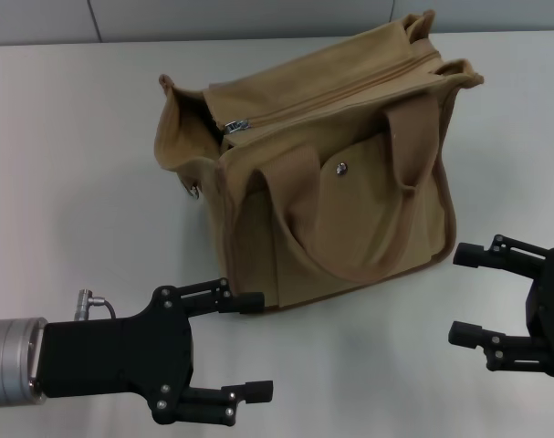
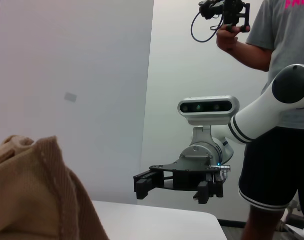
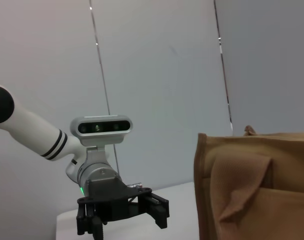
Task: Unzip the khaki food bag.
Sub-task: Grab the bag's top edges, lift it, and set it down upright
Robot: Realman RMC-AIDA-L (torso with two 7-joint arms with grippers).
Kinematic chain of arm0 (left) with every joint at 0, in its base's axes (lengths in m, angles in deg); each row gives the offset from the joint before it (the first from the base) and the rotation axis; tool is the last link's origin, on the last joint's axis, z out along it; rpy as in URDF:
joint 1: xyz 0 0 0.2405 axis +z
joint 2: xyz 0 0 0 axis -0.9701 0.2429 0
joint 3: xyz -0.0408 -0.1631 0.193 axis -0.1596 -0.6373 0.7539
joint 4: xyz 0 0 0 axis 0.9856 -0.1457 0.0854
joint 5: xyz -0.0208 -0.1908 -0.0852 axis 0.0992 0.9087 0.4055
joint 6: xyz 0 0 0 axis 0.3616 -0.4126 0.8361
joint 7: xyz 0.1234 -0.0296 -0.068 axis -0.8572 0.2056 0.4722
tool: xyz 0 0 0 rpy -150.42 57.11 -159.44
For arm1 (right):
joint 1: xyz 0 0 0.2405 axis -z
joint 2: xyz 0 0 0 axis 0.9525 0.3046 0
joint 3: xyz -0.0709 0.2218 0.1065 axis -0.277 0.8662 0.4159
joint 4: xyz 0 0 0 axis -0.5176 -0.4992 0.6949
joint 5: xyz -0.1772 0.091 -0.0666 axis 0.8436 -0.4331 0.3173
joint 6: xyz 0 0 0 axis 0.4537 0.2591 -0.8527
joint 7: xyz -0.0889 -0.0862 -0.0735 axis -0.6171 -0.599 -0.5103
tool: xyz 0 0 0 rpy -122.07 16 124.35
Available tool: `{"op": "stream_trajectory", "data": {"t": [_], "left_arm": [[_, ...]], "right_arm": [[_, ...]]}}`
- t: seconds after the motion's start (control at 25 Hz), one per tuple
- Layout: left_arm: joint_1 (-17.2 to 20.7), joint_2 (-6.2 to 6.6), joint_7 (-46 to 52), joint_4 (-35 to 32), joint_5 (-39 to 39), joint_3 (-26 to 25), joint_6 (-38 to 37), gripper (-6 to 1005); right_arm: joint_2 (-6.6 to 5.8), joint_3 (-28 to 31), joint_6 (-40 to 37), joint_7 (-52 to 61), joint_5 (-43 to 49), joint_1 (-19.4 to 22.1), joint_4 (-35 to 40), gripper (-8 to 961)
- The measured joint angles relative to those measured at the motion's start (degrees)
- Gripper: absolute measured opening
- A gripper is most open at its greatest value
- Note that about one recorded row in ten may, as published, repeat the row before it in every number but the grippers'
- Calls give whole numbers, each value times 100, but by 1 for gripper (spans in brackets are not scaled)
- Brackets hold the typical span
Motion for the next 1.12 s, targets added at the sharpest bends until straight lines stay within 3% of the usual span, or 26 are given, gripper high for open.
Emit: {"op": "stream_trajectory", "data": {"t": [0.4, 0.56, 0.68, 0.76, 0.8, 0.88, 1.12], "left_arm": [[47, 33, -20, -10, 22, -18, -64, 818], [144, 57, -74, -15, 23, -245, -111, 814], [411, 71, -163, -16, 26, -949, -115, 811], [442, 54, -192, -14, 27, -1060, -95, 809], [522, -40, -352, 19, 30, -1497, 30, 808], [538, -119, -527, 96, 32, -1735, 136, 806], [162, -152, -1302, 1050, 167, -1836, 382, 800]], "right_arm": [[23, -17, 6, -157, -13, -121, -181, 835], [26, 81, 9, -203, -47, -116, -181, 835], [26, 336, 11, -332, -91, -66, -187, 835], [25, 553, 15, -383, -125, -36, -219, 835], [23, 634, 20, -385, -132, -29, -233, 835], [20, 785, 29, -390, -136, -22, -247, 835], [20, 852, 107, -449, -137, -11, -272, 835]]}}
